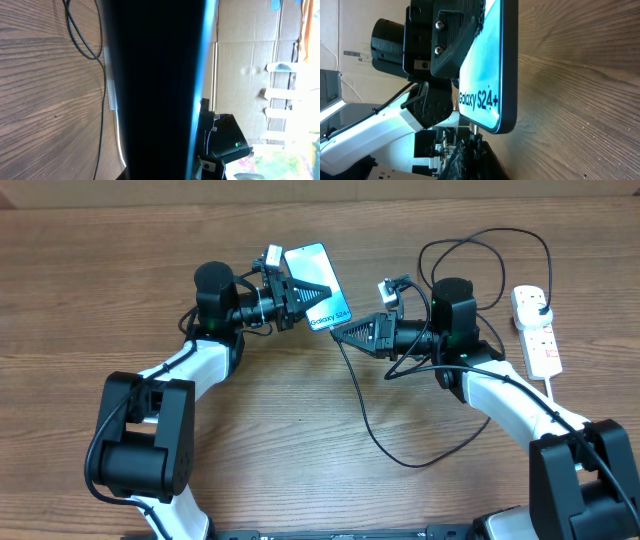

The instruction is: Plug charger to phone and switch on socket

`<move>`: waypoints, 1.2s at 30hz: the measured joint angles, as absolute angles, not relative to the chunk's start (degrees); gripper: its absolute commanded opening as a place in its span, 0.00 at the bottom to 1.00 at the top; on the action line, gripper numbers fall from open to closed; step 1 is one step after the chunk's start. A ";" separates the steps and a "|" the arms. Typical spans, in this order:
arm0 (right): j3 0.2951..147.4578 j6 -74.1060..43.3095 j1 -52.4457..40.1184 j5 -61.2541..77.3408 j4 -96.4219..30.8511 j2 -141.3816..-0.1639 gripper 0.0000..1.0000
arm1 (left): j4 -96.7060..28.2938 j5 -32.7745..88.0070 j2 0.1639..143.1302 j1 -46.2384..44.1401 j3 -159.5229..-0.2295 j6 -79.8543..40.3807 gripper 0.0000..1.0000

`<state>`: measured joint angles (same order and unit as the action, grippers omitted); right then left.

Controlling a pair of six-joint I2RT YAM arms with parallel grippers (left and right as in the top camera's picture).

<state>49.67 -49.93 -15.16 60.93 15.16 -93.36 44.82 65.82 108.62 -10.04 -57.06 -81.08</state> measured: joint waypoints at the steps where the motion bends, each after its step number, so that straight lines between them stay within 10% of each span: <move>1: 49.67 -49.93 -15.16 60.75 15.20 -93.36 0.04 | 44.93 65.76 108.62 -10.04 -57.06 -81.28 0.05; 36: 49.67 -51.94 -15.51 59.11 19.55 -93.41 0.04 | 48.01 68.07 108.62 -5.56 -57.06 -85.10 0.04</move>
<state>49.67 -51.94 -15.51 59.11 19.55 -93.41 48.01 68.07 108.62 -5.56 -57.06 -85.10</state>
